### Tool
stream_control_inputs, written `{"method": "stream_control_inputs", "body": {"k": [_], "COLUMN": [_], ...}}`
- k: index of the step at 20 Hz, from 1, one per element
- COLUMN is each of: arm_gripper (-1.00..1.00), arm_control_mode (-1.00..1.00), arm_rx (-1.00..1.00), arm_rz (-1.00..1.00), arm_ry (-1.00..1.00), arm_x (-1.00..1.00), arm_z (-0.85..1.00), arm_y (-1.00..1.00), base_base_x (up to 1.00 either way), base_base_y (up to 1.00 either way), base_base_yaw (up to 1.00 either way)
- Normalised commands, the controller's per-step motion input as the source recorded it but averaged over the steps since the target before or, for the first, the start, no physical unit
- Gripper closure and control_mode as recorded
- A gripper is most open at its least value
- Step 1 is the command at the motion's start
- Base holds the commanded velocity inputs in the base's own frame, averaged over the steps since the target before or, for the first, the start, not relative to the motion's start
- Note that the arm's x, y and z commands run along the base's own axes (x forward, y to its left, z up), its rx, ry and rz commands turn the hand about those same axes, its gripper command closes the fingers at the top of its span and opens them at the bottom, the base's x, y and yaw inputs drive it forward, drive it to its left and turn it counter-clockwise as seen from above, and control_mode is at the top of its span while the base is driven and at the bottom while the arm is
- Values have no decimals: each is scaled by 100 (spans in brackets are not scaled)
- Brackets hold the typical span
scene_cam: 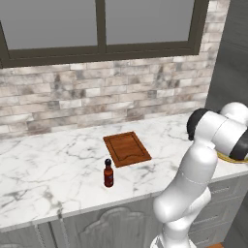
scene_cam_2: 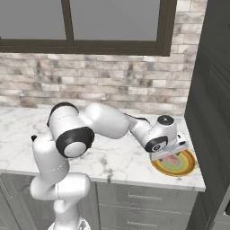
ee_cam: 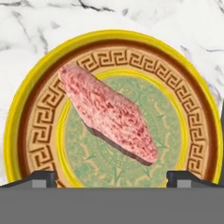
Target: Pick the steak from the plate and place it on the cutting board. Then pick the condiment bottle from the cabinet and place it next to the cutting board.
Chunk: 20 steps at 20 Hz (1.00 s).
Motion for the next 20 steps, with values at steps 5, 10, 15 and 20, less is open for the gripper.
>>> {"method": "stream_control_inputs", "body": {"k": [5,10,15,20], "arm_gripper": [-100,-100,-100,-100], "arm_control_mode": [-100,-100,-100,-100], "arm_rx": [9,3,0,0], "arm_rz": [0,0,0,0], "arm_ry": [1,0,0,0], "arm_x": [1,0,4,18], "arm_z": [-12,-34,-47,-35], "arm_y": [0,0,0,0], "base_base_x": [0,0,0,0], "base_base_y": [0,0,0,0], "base_base_yaw": [0,0,0,0]}}
